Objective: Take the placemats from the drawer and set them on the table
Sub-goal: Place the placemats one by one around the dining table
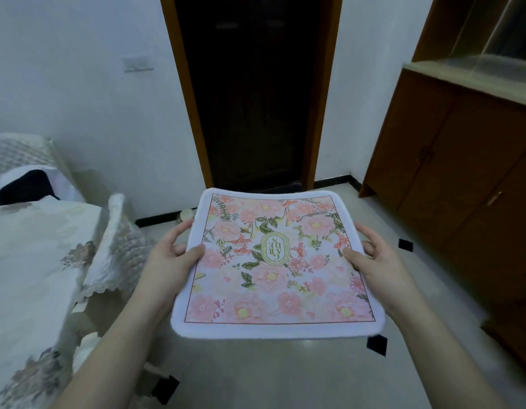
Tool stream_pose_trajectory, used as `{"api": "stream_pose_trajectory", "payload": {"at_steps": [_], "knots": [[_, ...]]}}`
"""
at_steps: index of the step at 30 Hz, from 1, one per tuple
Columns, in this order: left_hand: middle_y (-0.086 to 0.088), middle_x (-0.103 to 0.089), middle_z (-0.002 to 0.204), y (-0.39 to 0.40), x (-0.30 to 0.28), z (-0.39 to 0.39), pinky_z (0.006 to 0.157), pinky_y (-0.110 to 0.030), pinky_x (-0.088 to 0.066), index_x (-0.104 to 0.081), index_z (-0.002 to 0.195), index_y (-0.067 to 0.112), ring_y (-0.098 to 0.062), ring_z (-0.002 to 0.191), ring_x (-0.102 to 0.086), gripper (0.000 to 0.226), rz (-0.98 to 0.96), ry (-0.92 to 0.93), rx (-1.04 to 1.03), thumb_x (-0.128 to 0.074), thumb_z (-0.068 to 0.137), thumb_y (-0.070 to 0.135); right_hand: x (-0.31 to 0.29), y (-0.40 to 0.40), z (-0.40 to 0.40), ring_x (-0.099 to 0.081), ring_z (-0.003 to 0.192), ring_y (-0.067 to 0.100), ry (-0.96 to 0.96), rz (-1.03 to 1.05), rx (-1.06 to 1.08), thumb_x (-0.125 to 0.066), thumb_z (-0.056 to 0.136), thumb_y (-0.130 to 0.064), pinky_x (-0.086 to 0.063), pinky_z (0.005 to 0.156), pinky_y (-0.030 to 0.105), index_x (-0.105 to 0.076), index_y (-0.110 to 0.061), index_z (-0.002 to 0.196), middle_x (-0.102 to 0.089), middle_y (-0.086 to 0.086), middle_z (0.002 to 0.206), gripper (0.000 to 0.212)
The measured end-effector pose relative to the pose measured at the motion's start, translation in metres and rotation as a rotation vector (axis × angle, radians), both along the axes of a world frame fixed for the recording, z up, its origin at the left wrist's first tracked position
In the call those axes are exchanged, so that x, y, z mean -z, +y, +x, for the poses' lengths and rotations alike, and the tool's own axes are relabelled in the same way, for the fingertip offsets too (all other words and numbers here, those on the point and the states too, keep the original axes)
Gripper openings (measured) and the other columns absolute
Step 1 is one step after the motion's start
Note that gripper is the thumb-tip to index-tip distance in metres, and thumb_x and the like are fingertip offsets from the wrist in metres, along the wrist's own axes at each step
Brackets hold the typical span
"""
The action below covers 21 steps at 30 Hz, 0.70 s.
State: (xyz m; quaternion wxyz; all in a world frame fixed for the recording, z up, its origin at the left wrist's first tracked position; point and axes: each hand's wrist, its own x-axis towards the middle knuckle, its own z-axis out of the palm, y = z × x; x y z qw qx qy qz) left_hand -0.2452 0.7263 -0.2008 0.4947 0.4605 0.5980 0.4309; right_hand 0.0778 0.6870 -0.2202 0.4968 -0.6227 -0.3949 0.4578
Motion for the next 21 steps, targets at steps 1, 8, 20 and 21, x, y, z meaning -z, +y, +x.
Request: {"api": "stream_pose_trajectory", "payload": {"at_steps": [1, 8, 20, 21], "knots": [[-0.005, -0.078, 0.091, 0.009, 0.000, 0.004, 0.059, -0.042, -0.061, -0.049, 0.138, 0.037, -0.031, 0.075, -0.076, 0.051, 0.002, 0.000, -0.014, -0.062, 0.097, 0.010, 0.000, 0.013, 0.006, -0.074, 0.081, 0.028, 0.007, 0.001, -0.015, -0.064, 0.093, -0.012, -0.059, 0.072, 0.056, -0.048, -0.039, 0.132, -0.074, -0.004, 0.099, 0.050], [-0.008, -0.078, 0.092, 0.056, 0.007, 0.014, 0.061, -0.046, -0.062, -0.050, 0.138, 0.034, -0.033, 0.075, -0.075, 0.052, 0.006, -0.025, -0.132, -0.059, 0.097, 0.004, 0.008, 0.096, 0.016, -0.074, 0.081, 0.026, -0.006, 0.000, -0.116, -0.063, 0.093, -0.012, -0.059, 0.072, 0.054, -0.049, -0.039, 0.132, -0.074, -0.003, 0.098, 0.050], [0.000, -0.078, 0.086, 0.155, 0.021, -0.053, 0.048, -0.029, -0.057, -0.052, 0.136, 0.037, -0.021, 0.067, -0.075, 0.049, 0.012, 0.053, -0.291, -0.061, 0.096, 0.009, 0.023, 0.239, -0.062, -0.074, 0.081, 0.018, -0.076, -0.015, -0.240, -0.061, 0.095, -0.015, -0.061, 0.072, 0.047, -0.042, -0.035, 0.140, -0.074, -0.007, 0.098, 0.053], [0.001, -0.078, 0.087, 0.165, 0.020, -0.062, 0.049, -0.029, -0.058, -0.051, 0.136, 0.037, -0.021, 0.068, -0.076, 0.050, 0.019, 0.049, -0.307, -0.061, 0.096, 0.009, 0.023, 0.252, -0.072, -0.074, 0.081, 0.017, -0.082, -0.010, -0.243, -0.061, 0.095, -0.015, -0.061, 0.070, 0.045, -0.041, -0.034, 0.140, -0.074, -0.005, 0.100, 0.053]]}}
